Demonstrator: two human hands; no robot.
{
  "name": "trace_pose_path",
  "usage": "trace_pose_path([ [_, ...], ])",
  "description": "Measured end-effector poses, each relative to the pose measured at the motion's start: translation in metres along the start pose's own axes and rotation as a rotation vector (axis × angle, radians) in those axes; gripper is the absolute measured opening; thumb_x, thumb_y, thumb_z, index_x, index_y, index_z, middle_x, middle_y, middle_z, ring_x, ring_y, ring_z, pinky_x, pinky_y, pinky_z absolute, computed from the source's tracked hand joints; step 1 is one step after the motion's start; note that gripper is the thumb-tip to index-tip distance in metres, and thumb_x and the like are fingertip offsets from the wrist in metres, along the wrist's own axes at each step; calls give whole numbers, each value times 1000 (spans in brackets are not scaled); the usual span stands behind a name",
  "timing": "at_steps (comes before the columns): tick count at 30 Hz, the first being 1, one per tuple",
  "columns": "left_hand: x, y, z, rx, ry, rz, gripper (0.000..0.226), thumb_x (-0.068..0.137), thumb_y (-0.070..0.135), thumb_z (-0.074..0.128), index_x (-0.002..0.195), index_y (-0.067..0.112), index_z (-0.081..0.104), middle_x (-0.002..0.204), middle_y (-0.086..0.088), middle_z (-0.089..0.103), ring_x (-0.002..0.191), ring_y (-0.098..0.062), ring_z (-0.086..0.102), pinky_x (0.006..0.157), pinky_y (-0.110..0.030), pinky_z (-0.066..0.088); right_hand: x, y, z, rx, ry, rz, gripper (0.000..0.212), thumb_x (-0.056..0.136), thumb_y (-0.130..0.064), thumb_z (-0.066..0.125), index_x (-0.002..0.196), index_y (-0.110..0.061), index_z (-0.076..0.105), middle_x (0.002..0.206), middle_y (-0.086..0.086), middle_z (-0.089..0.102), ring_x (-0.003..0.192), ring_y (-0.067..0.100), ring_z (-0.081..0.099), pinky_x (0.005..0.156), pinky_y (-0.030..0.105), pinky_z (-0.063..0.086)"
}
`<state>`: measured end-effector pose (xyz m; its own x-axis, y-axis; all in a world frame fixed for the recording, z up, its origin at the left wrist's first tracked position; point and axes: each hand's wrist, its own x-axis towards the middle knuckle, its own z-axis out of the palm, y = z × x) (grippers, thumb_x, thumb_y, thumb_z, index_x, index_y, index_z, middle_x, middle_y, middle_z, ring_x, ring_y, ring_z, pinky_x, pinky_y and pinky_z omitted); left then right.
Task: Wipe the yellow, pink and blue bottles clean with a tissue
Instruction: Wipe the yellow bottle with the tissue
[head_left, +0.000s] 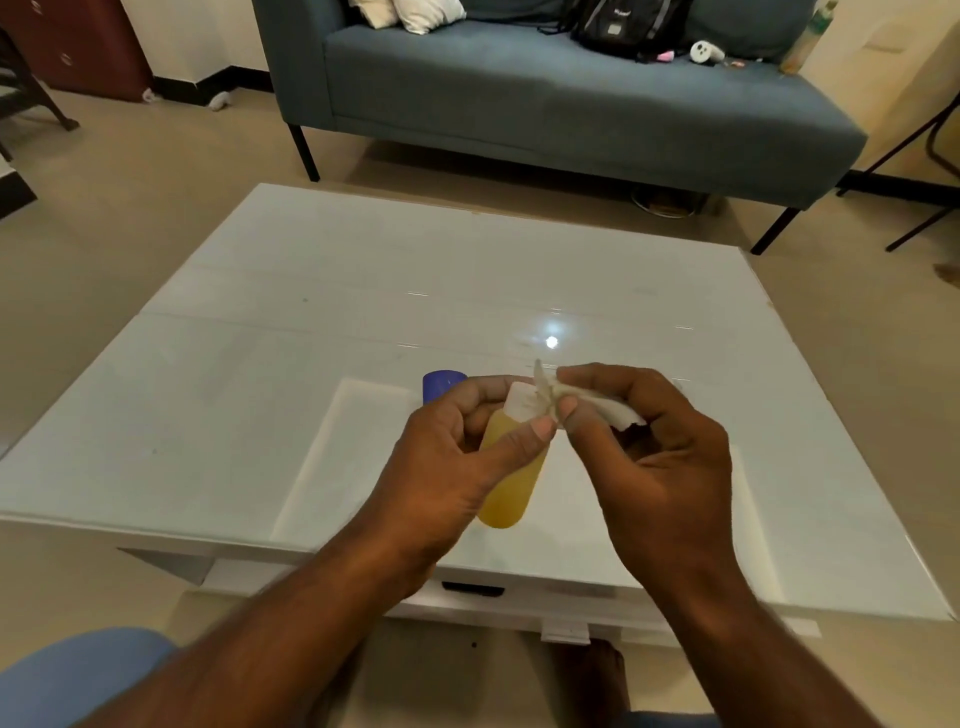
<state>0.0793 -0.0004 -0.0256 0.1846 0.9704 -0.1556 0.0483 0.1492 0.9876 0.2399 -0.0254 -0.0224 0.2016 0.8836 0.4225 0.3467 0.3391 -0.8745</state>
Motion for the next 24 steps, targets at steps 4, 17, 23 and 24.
trace_pose_path([
  [4,-3,-4,-1,146,-23,160,45,78,45,76,121,36,65,112,13,73,105,-14,70,87,-36,61,1,2,-1,-89,-81,-112,22,87,-2,69,98,-18,78,99,-8,75,99,22,72,82,37,61],
  [17,-10,-11,4,378,-15,223,37,82,41,77,115,35,64,108,19,68,98,-5,66,78,-12,55,1,4,-4,-108,-54,-27,24,87,-7,69,96,-26,80,94,-13,76,94,14,73,77,28,60],
  [23,-4,-9,7,-80,-11,-112,35,81,54,61,112,38,67,111,9,73,100,-20,74,94,-44,59,-2,2,1,81,-89,141,21,95,-6,72,108,-21,79,103,-10,79,103,13,75,83,20,61],
  [24,-3,-8,8,-188,-6,-182,29,82,48,62,108,36,67,110,7,72,97,-22,75,94,-48,58,-1,2,2,108,-71,167,21,94,-9,73,111,-20,77,105,-10,79,103,11,75,83,18,60],
])
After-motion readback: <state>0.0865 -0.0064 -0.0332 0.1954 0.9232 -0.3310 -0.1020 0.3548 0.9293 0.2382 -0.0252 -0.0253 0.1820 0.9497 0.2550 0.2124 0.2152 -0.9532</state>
